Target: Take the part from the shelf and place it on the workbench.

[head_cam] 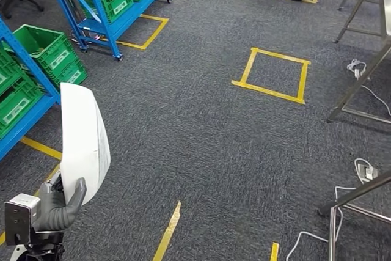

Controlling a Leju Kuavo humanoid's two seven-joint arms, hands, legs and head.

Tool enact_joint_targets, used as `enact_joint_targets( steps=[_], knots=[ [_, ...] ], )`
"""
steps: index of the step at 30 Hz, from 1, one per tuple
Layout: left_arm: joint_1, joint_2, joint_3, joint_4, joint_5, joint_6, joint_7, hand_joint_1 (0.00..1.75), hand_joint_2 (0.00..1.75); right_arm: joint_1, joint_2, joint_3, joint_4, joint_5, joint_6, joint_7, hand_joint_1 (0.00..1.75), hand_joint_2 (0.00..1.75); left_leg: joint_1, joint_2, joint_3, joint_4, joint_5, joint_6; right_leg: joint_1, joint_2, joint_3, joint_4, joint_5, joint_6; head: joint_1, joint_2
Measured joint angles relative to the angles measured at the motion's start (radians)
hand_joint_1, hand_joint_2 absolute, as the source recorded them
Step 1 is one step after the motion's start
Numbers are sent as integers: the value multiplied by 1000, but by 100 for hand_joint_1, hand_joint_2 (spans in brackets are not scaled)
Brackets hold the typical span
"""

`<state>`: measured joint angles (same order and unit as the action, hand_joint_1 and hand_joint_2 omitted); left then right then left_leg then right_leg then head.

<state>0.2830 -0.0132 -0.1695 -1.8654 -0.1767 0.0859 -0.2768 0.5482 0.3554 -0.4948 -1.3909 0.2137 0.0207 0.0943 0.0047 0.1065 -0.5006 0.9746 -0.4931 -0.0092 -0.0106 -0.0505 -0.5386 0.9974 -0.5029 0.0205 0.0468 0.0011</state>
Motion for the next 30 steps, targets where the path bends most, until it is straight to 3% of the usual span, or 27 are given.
enact_joint_targets(
  steps=[2,4,6,7,8,9,11,13,15,16,17,19,21,23,24,25,27,29,30],
  knots=[
    [-2,-1,1,0,-2,-9,0,175,175,-3,0,-7,5,15,14,-6,0,175,4,4,3,3,-6,-12,1,17,-4,-1,3,-15,0,0],
    [-3,-1,3,0,-4,-14,0,175,175,-5,0,-13,8,23,21,-8,0,175,9,-36,-16,53,-48,-22,-2,33,-2,-5,10,-30,-4,0],
    [-2,-1,4,1,-7,-17,1,175,175,-10,0,-14,10,27,25,-10,0,175,10,-85,-73,189,-122,-24,1,54,-5,-5,15,-38,-7,0],
    [0,-1,4,1,-8,-18,2,175,175,-12,0,-14,11,28,26,-10,0,175,10,-95,-105,257,-148,-23,3,67,-7,-5,17,-40,-8,0],
    [1,-1,5,2,-9,-19,2,175,175,-13,0,-15,12,29,27,-10,0,175,9,-98,-125,300,-155,-20,7,81,-8,-4,17,-42,-8,0],
    [1,-1,6,3,-9,-19,2,175,175,-13,0,-15,13,30,27,-10,0,175,8,-100,-129,302,-140,-15,10,95,-7,-4,18,-42,-8,0],
    [1,-1,9,3,-9,-19,2,175,175,-13,0,-16,14,30,28,-10,0,175,2,-120,-84,192,-61,0,13,124,-4,-3,19,-43,-8,0],
    [1,-1,12,3,-11,-21,3,175,175,-15,0,-16,15,30,29,-10,0,175,-1,-175,-31,64,-2,19,13,150,-9,-1,20,-40,-7,0],
    [0,-1,13,3,-13,-25,4,175,175,-16,1,-15,16,32,31,-7,0,175,-4,-201,-16,19,2,30,7,172,-22,2,26,-29,-8,0],
    [-1,-1,13,3,-14,-29,4,175,175,-16,2,-15,16,34,32,-5,0,175,-5,-191,-15,9,4,31,4,185,-30,1,30,-22,-10,0],
    [-3,-2,13,4,-15,-32,5,175,175,-14,2,-15,16,36,32,-2,0,175,-4,-177,-12,0,8,30,3,183,-37,3,31,-17,-10,0],
    [-5,-4,14,4,-19,-39,7,175,175,-13,3,-16,16,40,30,3,0,175,0,-147,-5,-20,17,31,5,138,-64,42,6,-10,-8,0],
    [-4,-7,16,6,-21,-42,9,175,175,-15,3,-17,16,42,28,6,0,175,1,-116,-4,-25,18,32,6,80,-120,157,-57,-1,-6,0],
    [-3,-8,19,7,-21,-44,12,175,175,-17,3,-16,16,43,28,7,0,175,1,-83,-6,-25,17,32,0,62,-173,270,-100,10,-7,0],
    [-3,-8,19,8,-22,-45,12,175,175,-16,3,-16,16,44,28,7,0,175,2,-67,-6,-24,16,30,-4,57,-176,282,-97,16,-7,0],
    [-3,-9,19,8,-22,-45,13,175,175,-15,3,-16,16,44,28,8,0,175,3,-54,-6,-23,15,27,-9,51,-156,250,-75,21,-7,0],
    [-4,-9,19,8,-22,-45,14,175,175,-14,3,-15,16,45,28,8,0,175,6,-30,-5,-15,7,16,-16,22,-75,114,-22,30,-6,0],
    [-6,-9,20,8,-22,-46,15,175,175,-16,3,-14,17,46,28,8,0,175,4,-13,-4,-3,-2,0,-16,2,-19,22,1,22,-10,0],
    [-7,-9,20,8,-22,-46,15,175,175,-16,3,-14,17,46,28,8,0,175,3,-7,-2,0,-4,-7,-13,2,-15,12,-2,13,-12,0]
  ],
)
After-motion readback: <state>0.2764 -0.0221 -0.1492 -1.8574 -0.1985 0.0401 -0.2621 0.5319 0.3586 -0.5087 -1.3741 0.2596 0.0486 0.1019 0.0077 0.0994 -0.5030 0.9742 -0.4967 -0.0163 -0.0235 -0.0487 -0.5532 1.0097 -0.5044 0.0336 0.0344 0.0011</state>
